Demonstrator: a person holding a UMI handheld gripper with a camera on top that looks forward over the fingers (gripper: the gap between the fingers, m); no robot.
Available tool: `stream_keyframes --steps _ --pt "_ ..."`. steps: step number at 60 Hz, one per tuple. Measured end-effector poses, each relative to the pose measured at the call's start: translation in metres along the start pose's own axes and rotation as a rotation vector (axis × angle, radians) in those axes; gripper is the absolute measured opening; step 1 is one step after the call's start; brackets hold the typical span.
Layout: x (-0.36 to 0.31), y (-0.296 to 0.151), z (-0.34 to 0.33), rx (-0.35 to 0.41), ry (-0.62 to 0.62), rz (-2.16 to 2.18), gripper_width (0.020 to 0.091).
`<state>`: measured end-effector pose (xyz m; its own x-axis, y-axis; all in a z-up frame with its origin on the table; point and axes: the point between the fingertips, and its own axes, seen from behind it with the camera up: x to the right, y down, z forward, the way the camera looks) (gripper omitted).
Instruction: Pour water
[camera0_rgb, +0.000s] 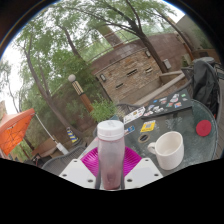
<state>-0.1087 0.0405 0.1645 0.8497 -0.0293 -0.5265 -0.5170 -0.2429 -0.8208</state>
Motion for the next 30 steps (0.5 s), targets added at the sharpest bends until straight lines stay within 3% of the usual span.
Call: stream_keyframes --steps 8,13,16,24,30 --pt "0.009 -0.027 0.013 -0.059 -0.148 0.833 0.0277" --pt "0.02 -0.052 0.011 -0.02 -0.316 1.338 0.0276" --pt "0.021 -0.068 0.007 0.022 -0.327 1.549 0.0278" --pt "0.019 -0.051 -0.001 0.013 -0.35 1.692 0.0276" --pt "0.036 -0.059 -0.014 0.084 -0.384 1.822 0.0276"
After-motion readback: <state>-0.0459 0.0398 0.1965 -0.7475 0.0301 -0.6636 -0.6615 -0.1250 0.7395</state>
